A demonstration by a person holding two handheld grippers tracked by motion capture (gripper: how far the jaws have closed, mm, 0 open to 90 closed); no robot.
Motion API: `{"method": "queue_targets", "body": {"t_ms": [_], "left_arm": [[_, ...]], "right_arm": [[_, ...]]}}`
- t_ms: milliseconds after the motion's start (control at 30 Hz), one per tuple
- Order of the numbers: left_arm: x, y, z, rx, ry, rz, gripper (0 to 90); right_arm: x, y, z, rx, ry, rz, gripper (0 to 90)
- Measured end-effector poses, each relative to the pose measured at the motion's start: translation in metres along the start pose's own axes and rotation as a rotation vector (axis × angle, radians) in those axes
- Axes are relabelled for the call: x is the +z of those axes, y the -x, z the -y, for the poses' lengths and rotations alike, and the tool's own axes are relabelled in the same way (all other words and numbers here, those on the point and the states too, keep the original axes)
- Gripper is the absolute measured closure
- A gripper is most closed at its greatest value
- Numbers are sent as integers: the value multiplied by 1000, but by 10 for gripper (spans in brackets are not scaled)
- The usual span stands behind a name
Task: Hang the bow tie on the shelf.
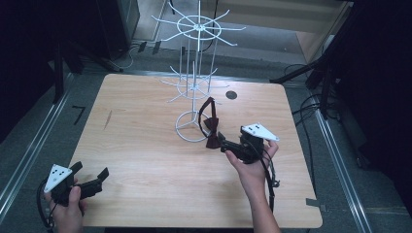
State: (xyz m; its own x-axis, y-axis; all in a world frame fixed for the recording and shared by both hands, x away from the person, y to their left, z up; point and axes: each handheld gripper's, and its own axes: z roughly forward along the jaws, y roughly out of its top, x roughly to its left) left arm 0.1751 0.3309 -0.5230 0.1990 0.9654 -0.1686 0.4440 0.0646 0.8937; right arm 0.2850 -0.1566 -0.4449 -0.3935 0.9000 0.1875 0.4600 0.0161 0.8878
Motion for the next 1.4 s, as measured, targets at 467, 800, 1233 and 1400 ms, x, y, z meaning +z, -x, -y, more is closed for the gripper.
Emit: {"method": "queue_targets", "body": {"t_ms": [467, 800, 1233, 1400], "left_arm": [[0, 1, 0, 6, 0, -5, 0], [-1, 0, 0, -2, 2, -1, 0], [-1, 1, 0, 7, -1, -6, 0], [-1, 0, 0, 1, -1, -1, 0]], "right_arm": [[-46, 46, 36, 43, -2, 61, 155], [-73, 84, 63, 68, 3, 92, 148], [-99, 120, 102, 98, -32, 129, 142], [-106, 135, 114, 112, -39, 149, 140]]}}
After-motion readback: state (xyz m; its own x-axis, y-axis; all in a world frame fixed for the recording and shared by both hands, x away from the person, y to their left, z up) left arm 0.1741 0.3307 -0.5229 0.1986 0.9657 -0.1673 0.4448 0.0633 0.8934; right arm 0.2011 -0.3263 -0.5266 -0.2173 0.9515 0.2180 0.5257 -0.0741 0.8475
